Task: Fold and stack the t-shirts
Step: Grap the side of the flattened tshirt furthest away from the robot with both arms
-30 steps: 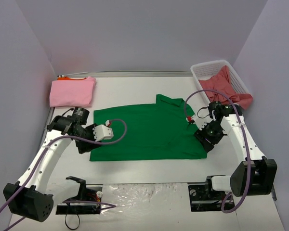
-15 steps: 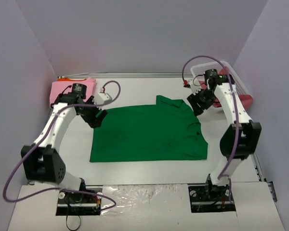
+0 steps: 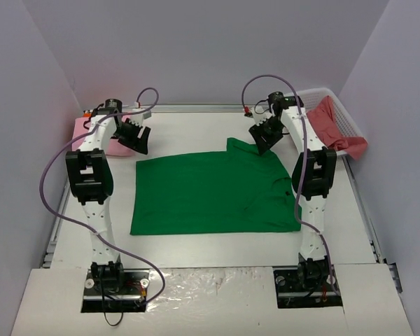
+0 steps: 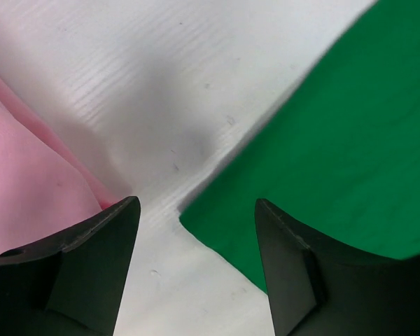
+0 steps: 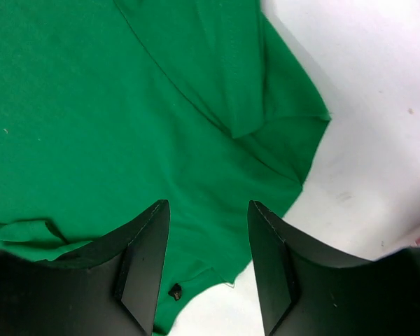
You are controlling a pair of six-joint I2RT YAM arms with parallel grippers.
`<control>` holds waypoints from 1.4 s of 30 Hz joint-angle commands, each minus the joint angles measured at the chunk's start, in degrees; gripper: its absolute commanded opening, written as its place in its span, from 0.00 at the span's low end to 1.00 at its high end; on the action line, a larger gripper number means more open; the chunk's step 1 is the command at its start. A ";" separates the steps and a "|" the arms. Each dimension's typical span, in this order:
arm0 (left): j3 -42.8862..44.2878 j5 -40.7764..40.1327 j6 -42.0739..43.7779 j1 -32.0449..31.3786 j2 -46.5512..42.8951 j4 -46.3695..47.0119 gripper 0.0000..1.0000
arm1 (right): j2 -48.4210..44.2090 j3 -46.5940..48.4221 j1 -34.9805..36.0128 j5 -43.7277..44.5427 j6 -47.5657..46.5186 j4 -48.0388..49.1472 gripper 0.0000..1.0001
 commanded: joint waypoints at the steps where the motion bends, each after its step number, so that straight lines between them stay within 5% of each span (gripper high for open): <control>1: 4.89 0.23 0.81 0.49 1.90 -5.19 0.65 | 0.72 2.77 0.14 0.43 0.34 -4.57 0.44; 6: 7.52 1.45 2.12 0.58 6.57 -7.21 0.63 | 1.68 2.95 0.14 0.87 -0.28 -4.22 0.44; 14: 7.80 5.50 4.41 0.40 10.88 -11.35 0.35 | 5.81 8.74 0.32 2.36 1.65 -2.99 0.45; 17: 7.88 5.77 5.11 0.31 11.49 -12.49 0.03 | 7.22 10.76 0.84 3.06 2.00 -2.38 0.48; 36: 6.04 4.71 4.24 -0.13 10.35 -11.96 0.02 | 16.80 18.07 6.91 7.10 2.97 5.71 0.52; 38: 5.69 4.54 4.41 -0.21 10.26 -11.79 0.02 | 18.20 19.12 7.00 7.81 3.50 6.41 0.44; 40: 5.16 4.54 4.33 -0.21 10.35 -11.70 0.03 | 19.26 20.08 7.00 8.16 3.94 6.59 0.17; 42: 4.72 4.36 4.68 -0.48 10.35 -11.70 0.02 | 19.61 20.09 7.08 8.25 4.11 6.85 0.00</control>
